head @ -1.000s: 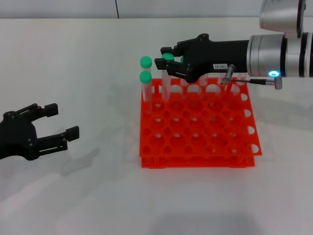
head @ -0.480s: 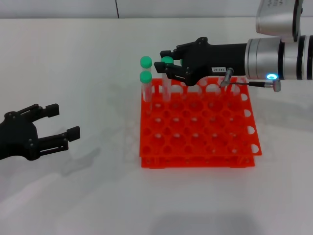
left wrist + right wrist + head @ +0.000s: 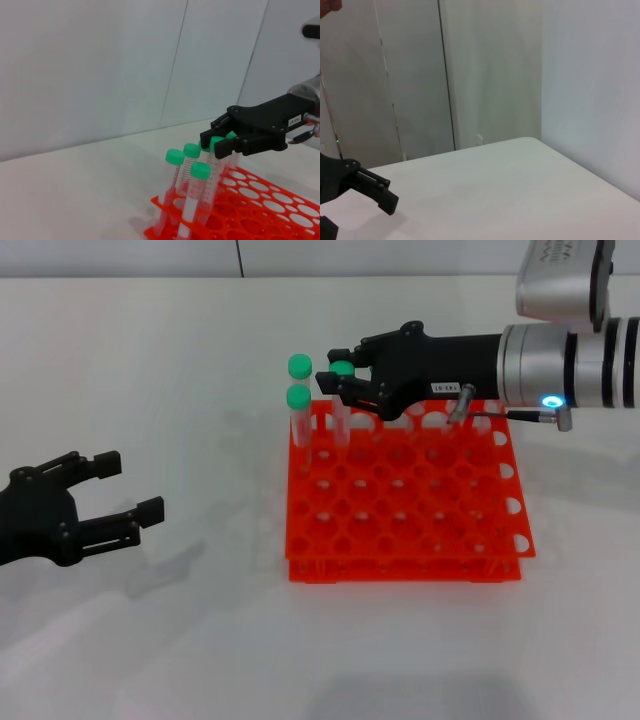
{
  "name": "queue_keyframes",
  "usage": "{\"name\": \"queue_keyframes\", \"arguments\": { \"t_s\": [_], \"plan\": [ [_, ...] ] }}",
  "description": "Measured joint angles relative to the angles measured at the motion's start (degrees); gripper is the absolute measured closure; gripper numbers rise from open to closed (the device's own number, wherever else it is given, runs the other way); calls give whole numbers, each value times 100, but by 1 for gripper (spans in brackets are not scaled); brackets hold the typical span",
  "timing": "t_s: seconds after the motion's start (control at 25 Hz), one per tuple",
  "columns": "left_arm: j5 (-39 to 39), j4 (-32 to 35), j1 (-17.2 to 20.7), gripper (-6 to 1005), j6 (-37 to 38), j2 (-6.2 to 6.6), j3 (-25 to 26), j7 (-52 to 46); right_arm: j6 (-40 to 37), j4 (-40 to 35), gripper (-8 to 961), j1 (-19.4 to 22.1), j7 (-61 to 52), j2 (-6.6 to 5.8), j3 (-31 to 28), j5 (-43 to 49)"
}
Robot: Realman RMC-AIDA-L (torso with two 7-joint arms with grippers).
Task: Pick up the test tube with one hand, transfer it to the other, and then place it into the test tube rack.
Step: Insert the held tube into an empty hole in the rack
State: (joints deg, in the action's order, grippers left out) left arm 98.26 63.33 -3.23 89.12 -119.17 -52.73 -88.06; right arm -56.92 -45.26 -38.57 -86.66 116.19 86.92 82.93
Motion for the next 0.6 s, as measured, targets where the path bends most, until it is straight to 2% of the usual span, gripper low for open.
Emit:
{"name": "queue_keyframes", "arguments": {
  "t_s": [0.6],
  "plan": [
    [4, -135, -108, 119, -18, 0, 0, 87, 58, 19, 638, -6, 0, 0, 10, -5]
  ]
}}
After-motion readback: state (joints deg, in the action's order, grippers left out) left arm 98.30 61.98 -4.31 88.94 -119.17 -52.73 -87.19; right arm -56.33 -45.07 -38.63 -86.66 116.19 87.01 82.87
